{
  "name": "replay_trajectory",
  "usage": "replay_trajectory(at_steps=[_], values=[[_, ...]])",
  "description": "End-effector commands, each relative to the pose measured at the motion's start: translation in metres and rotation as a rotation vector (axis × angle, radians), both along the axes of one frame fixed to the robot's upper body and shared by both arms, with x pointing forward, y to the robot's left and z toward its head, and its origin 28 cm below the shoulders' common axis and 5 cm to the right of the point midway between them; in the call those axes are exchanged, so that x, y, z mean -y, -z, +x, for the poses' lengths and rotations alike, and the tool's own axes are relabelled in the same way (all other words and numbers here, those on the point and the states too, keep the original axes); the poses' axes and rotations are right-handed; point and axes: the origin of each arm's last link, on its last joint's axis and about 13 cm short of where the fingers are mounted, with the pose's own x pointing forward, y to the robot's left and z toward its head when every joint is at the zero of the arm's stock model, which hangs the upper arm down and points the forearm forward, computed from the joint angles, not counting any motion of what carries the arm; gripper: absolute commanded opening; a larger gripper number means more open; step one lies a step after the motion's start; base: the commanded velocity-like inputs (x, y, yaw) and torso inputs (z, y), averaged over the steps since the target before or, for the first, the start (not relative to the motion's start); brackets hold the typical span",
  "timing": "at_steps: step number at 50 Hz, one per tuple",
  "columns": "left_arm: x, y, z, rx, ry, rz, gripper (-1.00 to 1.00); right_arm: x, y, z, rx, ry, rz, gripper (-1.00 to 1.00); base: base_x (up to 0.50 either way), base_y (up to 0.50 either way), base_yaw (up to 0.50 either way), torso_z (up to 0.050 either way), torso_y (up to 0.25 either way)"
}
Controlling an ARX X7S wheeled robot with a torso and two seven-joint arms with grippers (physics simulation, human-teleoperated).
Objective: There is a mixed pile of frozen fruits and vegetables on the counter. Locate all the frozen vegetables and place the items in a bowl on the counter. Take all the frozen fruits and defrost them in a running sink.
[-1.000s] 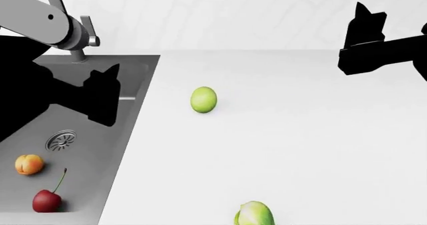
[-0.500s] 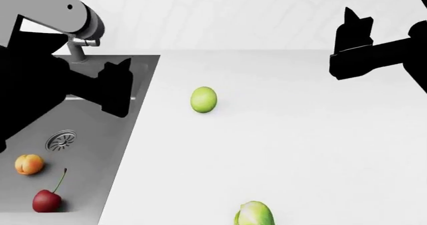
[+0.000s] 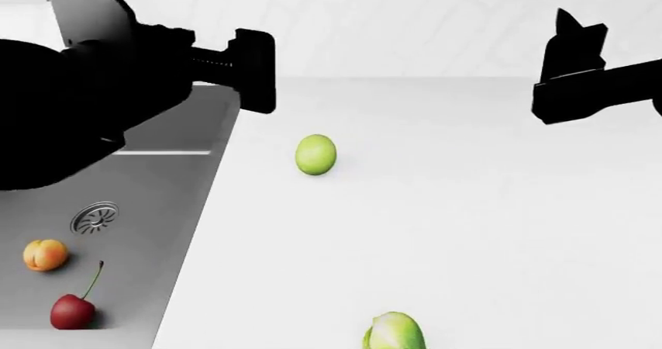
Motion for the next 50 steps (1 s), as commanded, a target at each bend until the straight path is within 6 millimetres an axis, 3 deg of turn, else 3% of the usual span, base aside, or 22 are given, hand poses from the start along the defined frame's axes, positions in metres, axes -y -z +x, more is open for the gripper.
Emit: replay_trajectory(at_steps=[1, 22, 50], values=[[0.022, 0.000, 0.028, -0.078, 0.071, -0.046, 1.00, 0.003, 0.004, 0.000, -0.008, 0.010, 0.002, 1.00, 0.00, 0.00, 0.00, 0.000, 0.000], [0.033, 0.047, 0.058, -0.264, 0.098, 0.065, 1.00, 0.004, 0.005, 0.000, -0.009, 0.008, 0.005, 1.00, 0.00, 0.00, 0.00, 0.000, 0.000], [0.045, 0.072, 0.085, -0.274, 0.074, 0.000, 1.00, 0.005, 0.013, 0.006, -0.028, 0.008, 0.013, 1.00, 0.00, 0.00, 0.00, 0.000, 0.000]])
